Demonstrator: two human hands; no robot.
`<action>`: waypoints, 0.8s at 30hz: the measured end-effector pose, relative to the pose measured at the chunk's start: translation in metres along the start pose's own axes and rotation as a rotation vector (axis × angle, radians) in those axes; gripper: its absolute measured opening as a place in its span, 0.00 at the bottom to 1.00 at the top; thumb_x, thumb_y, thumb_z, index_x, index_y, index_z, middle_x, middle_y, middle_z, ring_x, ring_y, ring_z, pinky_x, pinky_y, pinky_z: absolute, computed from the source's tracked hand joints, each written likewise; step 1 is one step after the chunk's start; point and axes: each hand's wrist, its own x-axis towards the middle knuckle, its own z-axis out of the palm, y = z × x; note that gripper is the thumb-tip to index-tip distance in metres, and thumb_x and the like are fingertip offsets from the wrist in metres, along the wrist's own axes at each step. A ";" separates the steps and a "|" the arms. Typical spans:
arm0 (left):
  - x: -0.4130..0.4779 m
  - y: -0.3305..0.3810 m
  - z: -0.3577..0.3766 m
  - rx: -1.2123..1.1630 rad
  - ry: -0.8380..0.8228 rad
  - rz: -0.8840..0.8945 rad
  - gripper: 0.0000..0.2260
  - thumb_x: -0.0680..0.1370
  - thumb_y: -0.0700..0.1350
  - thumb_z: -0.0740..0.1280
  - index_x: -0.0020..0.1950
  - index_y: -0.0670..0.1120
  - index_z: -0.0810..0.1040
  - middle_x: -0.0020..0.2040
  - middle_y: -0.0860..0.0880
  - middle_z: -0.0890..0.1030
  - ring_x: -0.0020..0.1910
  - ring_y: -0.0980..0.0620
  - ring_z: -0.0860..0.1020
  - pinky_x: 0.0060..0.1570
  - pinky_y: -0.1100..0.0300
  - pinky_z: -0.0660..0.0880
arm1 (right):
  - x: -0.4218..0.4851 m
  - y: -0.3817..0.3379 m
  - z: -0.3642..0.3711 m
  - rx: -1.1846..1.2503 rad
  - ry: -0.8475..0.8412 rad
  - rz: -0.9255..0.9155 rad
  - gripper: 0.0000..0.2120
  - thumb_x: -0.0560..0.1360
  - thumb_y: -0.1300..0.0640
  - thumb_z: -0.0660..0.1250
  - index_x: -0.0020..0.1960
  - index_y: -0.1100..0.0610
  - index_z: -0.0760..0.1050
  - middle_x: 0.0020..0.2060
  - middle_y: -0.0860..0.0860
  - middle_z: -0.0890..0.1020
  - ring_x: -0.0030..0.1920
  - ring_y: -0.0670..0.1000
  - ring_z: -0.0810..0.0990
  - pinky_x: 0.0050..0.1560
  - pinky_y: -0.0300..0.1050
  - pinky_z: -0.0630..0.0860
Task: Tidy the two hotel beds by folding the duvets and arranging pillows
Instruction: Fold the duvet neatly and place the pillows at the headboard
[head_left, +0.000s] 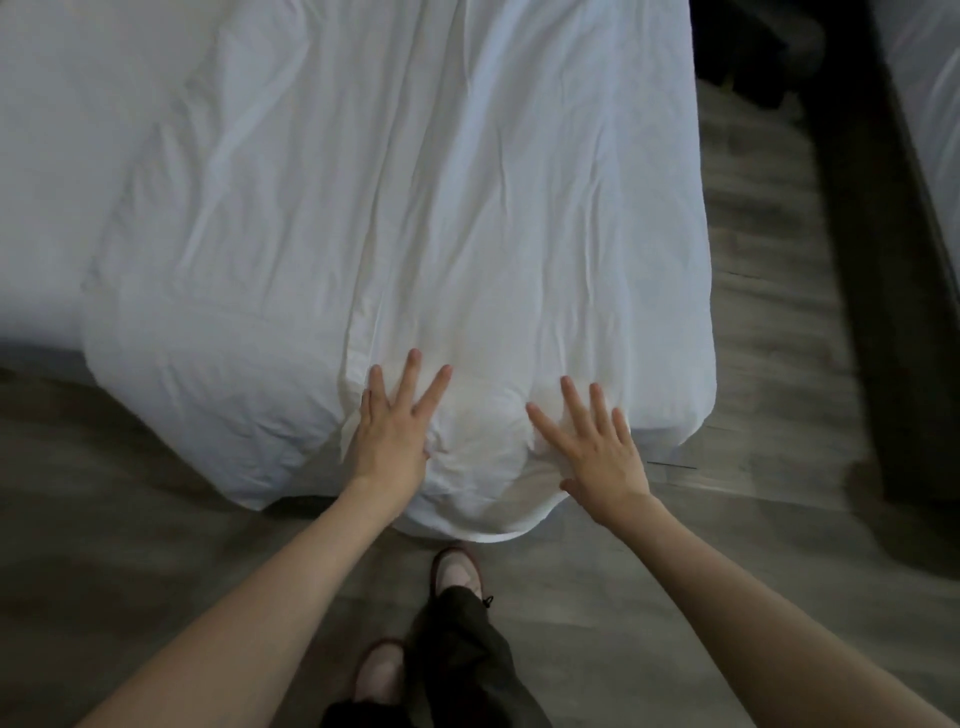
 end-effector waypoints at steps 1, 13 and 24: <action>-0.004 0.001 -0.009 0.005 -0.034 0.002 0.43 0.77 0.49 0.68 0.78 0.56 0.37 0.78 0.48 0.35 0.76 0.34 0.45 0.75 0.44 0.48 | -0.007 0.000 -0.011 0.064 -0.029 -0.001 0.48 0.76 0.48 0.69 0.76 0.39 0.33 0.76 0.53 0.32 0.77 0.62 0.38 0.76 0.59 0.48; -0.118 0.011 -0.169 0.037 0.049 0.239 0.34 0.81 0.58 0.57 0.79 0.53 0.41 0.79 0.50 0.40 0.78 0.46 0.41 0.75 0.47 0.40 | -0.157 -0.040 -0.157 0.259 0.282 0.032 0.31 0.81 0.47 0.58 0.78 0.41 0.47 0.79 0.49 0.52 0.78 0.54 0.51 0.76 0.58 0.47; -0.192 0.082 -0.294 0.064 0.274 0.327 0.30 0.82 0.58 0.51 0.79 0.50 0.40 0.79 0.50 0.37 0.78 0.48 0.39 0.76 0.50 0.39 | -0.265 0.001 -0.241 0.130 0.495 0.004 0.32 0.79 0.43 0.60 0.79 0.43 0.50 0.78 0.50 0.54 0.78 0.56 0.52 0.75 0.59 0.42</action>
